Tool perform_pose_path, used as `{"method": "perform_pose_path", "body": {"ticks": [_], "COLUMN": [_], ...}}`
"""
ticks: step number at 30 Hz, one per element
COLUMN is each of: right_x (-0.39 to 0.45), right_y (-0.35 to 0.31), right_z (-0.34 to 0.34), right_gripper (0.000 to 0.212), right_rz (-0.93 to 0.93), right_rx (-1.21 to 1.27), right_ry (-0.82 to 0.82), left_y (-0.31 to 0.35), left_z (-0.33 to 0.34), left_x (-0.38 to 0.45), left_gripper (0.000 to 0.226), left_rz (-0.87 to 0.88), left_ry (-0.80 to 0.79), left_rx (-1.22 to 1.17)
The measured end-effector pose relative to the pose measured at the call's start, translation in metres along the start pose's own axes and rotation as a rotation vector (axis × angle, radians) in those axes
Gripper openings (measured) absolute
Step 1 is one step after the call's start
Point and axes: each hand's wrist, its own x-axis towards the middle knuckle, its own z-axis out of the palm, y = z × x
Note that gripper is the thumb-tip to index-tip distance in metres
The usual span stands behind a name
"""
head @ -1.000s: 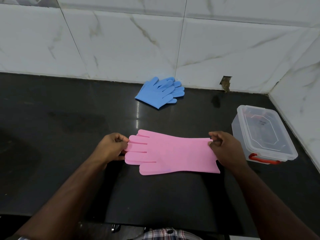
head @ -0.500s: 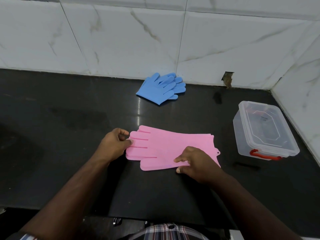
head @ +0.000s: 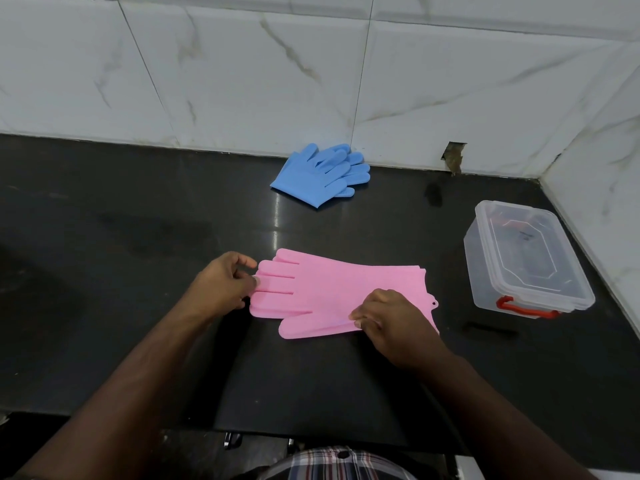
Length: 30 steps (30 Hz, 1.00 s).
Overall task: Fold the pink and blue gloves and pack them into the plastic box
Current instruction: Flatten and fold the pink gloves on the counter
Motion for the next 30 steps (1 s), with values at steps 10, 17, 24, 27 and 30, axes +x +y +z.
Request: {"method": "perform_pose_path", "body": {"ticks": [10, 17, 24, 27, 30], "right_x": [-0.001, -0.003, 0.009, 0.018, 0.018], "right_y": [0.001, 0.001, 0.003, 0.012, 0.022], "right_z": [0.007, 0.006, -0.005, -0.008, -0.007], "right_gripper": [0.024, 0.025, 0.022, 0.030, 0.036], "right_rz": [0.028, 0.005, 0.108, 0.198, 0.279], "right_rx": [0.010, -0.004, 0.104, -0.002, -0.121], "right_ry": [-0.019, -0.105, 0.069, 0.158, 0.167], "left_y": [0.005, 0.000, 0.006, 0.012, 0.016], "left_z": [0.000, -0.002, 0.024, 0.057, 0.086], "left_x": [-0.012, -0.011, -0.013, -0.018, -0.010], "left_gripper": [0.030, 0.029, 0.027, 0.040, 0.057], "left_rz": [0.039, 0.011, 0.278, 0.531, 0.597], "left_ry": [-0.032, -0.137, 0.191, 0.189, 0.093], "left_rx": [0.045, 0.115, 0.546, 0.665, 0.841]}}
